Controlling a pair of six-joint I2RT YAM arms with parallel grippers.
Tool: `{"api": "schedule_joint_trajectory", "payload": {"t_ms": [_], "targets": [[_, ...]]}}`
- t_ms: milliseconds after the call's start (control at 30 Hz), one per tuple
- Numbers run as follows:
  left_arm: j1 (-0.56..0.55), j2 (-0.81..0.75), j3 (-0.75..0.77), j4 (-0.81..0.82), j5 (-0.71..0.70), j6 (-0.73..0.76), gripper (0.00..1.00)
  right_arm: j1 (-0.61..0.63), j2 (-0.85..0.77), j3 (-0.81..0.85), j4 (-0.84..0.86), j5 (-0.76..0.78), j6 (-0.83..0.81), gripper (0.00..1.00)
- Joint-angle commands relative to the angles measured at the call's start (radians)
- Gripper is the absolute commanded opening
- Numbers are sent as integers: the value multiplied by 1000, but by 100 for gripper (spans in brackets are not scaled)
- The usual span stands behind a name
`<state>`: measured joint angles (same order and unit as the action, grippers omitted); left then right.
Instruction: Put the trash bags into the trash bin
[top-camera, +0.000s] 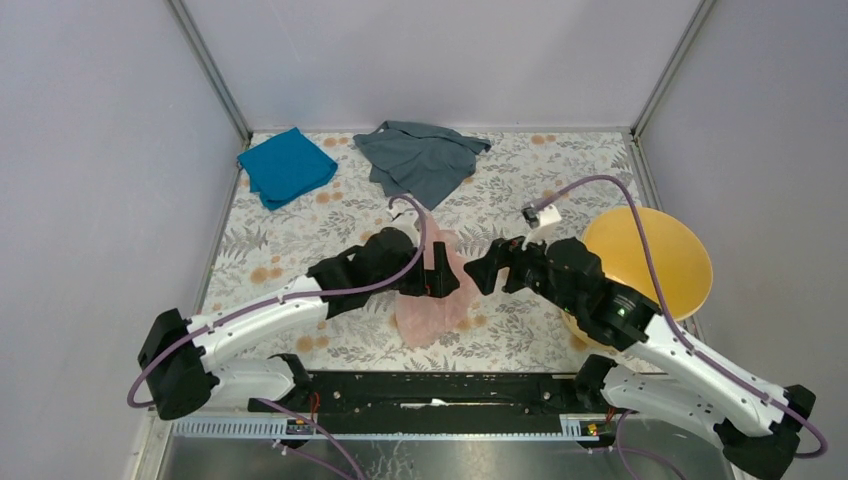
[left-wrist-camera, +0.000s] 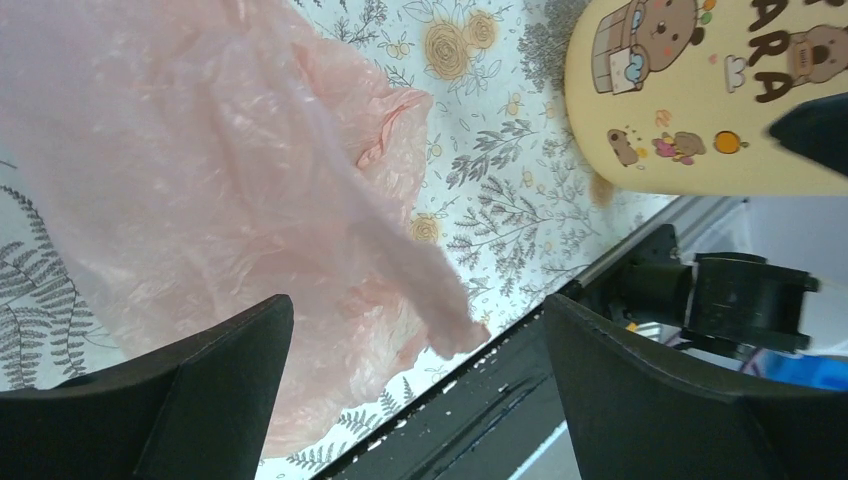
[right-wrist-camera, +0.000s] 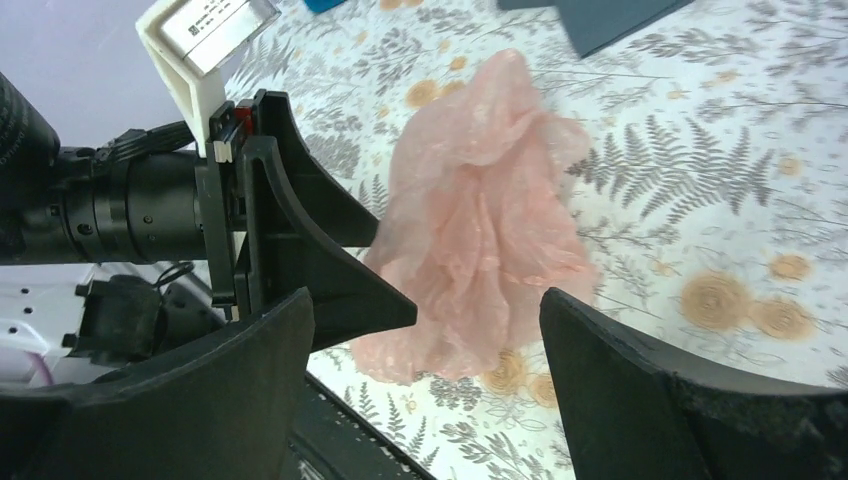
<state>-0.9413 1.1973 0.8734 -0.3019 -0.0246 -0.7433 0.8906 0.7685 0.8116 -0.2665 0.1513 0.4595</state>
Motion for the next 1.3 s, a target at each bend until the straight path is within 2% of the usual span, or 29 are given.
{"api": "schedule_joint_trajectory", "payload": {"t_ms": [0, 67, 200, 267, 300, 467, 633, 700, 767, 833, 900, 967, 1000, 1067, 1200, 1267], "targets": [[-33, 81, 88, -52, -149, 40, 98, 5, -59, -53, -70, 138, -14, 90], [-33, 106, 98, -69, -182, 39, 85, 5, -49, -59, -79, 134, -16, 90], [-27, 62, 56, -57, -223, 37, 39, 5, 27, -39, -75, 95, -37, 90], [-19, 23, 9, -25, -192, 40, 21, 5, 81, -38, -42, 70, -46, 90], [-16, -1, -18, 2, -170, 41, 15, 5, 108, -38, -20, 51, -54, 90], [0, -121, -142, 160, -61, 24, 0, 5, 328, -11, 89, -106, -49, 80], [14, -168, -181, 194, -46, 22, 0, 15, 510, -13, 248, -272, 29, 78], [17, -172, -189, 206, -36, 22, 0, 17, 564, -28, 327, -298, 61, 78], [20, -177, -198, 222, -23, 21, 0, 18, 622, -27, 349, -275, 87, 74], [23, -184, -207, 230, -18, 22, 0, 17, 660, -20, 345, -228, 91, 64], [29, -199, -198, 184, -45, 29, 0, 18, 668, -20, 323, -137, 96, 40], [48, -239, -176, 104, -113, 24, 0, 11, 651, -19, 278, 14, 102, 27], [63, -277, -170, 73, -128, 26, 0, 1, 639, -19, 246, 49, 92, 20], [92, -369, -158, 15, -164, 50, 0, -44, 612, -16, 207, 65, 68, 0], [110, -550, -98, -159, -325, 114, 0, -178, 569, -42, 215, -31, 23, 0], [112, -614, -56, -226, -360, 147, 0, -207, 559, -43, 221, -51, 0, 0]]}}
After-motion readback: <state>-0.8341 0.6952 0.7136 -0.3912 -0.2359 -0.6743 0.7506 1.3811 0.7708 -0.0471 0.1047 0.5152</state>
